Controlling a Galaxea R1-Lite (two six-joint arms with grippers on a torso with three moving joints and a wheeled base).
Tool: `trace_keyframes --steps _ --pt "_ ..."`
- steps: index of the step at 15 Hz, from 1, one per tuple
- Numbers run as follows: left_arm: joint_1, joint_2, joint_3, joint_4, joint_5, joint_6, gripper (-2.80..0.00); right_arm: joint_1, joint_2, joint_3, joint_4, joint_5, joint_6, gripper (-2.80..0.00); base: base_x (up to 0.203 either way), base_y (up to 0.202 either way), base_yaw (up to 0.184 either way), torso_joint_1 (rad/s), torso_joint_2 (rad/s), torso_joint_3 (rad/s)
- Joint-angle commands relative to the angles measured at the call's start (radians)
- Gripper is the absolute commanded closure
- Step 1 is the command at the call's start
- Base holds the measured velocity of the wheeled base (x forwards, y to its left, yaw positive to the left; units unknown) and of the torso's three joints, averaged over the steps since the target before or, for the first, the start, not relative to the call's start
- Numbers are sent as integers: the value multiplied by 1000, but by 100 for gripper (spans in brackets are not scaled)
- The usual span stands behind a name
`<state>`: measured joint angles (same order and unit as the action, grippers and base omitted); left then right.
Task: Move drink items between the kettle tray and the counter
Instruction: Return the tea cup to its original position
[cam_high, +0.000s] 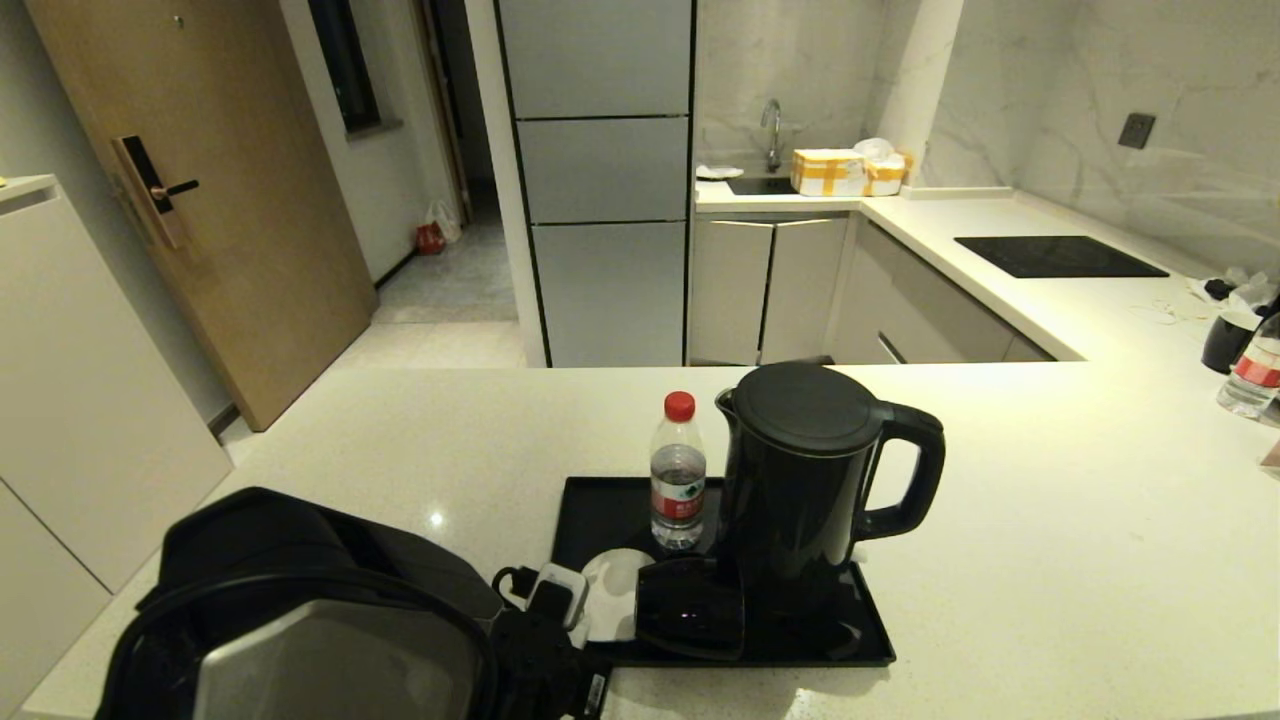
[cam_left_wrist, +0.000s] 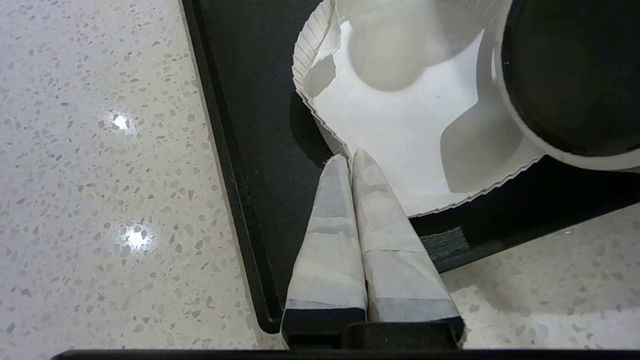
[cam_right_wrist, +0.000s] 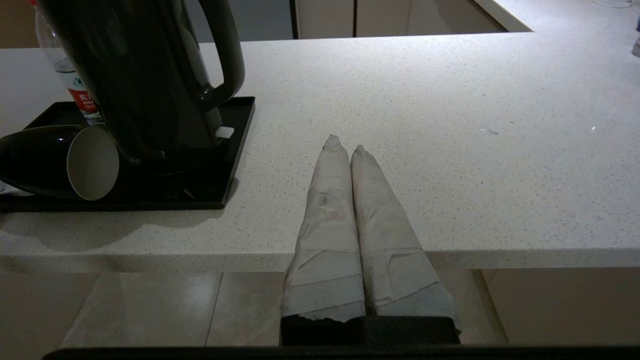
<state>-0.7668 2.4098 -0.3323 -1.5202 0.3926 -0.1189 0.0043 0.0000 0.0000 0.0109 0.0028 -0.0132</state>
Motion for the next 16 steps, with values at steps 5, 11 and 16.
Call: trace_keyframes --steps 5,11,16 --pt "8 -28 -2 -10 0 -27 0 0 2 2 0 0 -1 0 0 0 0 0 0 0" --pt "222 -242 38 -9 -4 15 0 0 2 2 0 0 -1 0 0 0 0 0 0 0" --pt "489 -530 11 191 -46 98 0 0 2 2 0 0 -1 0 0 0 0 0 0 0"
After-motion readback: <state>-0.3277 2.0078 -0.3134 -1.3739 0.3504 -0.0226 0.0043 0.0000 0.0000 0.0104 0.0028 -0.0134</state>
